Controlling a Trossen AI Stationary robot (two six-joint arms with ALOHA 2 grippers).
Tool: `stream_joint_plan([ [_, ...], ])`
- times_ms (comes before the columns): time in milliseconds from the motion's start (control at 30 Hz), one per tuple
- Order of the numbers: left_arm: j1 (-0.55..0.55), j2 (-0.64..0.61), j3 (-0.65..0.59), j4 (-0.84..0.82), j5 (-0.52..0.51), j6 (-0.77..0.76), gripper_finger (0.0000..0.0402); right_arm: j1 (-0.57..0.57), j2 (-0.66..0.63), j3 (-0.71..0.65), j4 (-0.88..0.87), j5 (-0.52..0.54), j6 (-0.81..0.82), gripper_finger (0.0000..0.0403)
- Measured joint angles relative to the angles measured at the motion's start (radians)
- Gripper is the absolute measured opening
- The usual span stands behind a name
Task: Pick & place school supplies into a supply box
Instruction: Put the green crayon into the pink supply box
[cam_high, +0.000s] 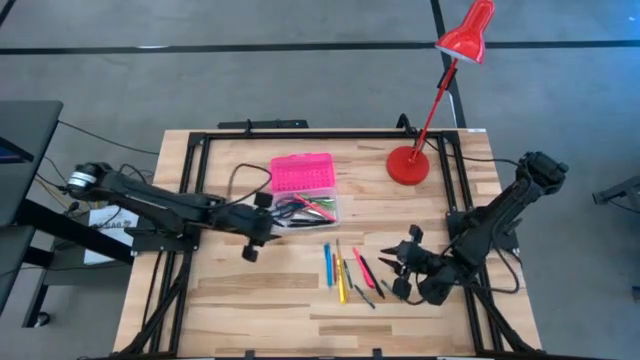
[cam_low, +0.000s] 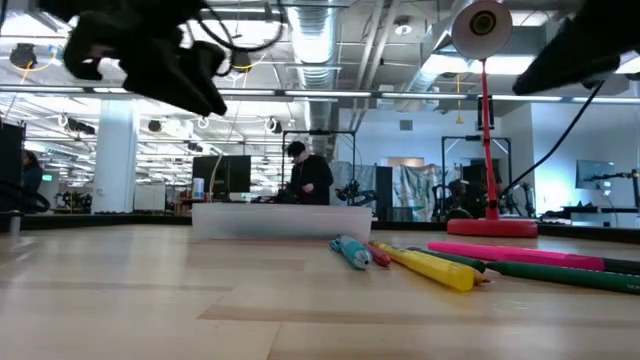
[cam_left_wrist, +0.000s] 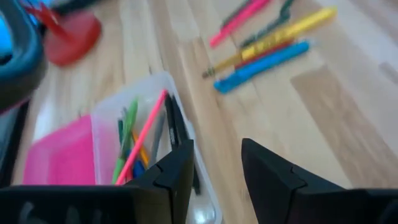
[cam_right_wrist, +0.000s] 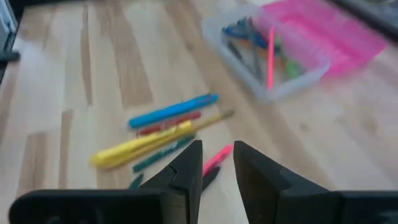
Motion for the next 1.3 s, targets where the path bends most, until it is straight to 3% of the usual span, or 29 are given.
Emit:
stream_joint_plan([
  [167, -0.017, -0.14, -0.177, 0.248, -0.001, 0.077, 0.0129, -0.007, 0.115, 0.0, 0.0, -0.116, 0.105, 0.0085],
  [433, -0.021, -0.314, -0.245, 0.271, -0.011, 0.118, 0.0129, -0.006, 0.213, 0.048, -0.052, -0.224, 0.272, 0.0085],
  [633, -0.021, -0.331, -0.245, 0.256, 0.003, 0.114, 0.0129, -0.001, 0.267, 0.094, -0.096, -0.32, 0.359, 0.0085],
  [867, -0.021, -0.324, -0.245, 0.275, 0.008, 0.16, 0.0129, 0.056, 0.339, 0.144, -0.22, -0.349, 0.527, 0.0085],
  [1300, -0.021, -0.323, -0.245, 0.311, 0.009, 0.229, 0.0129, 0.092, 0.461, 0.195, -0.197, -0.416, 0.541, 0.0085],
])
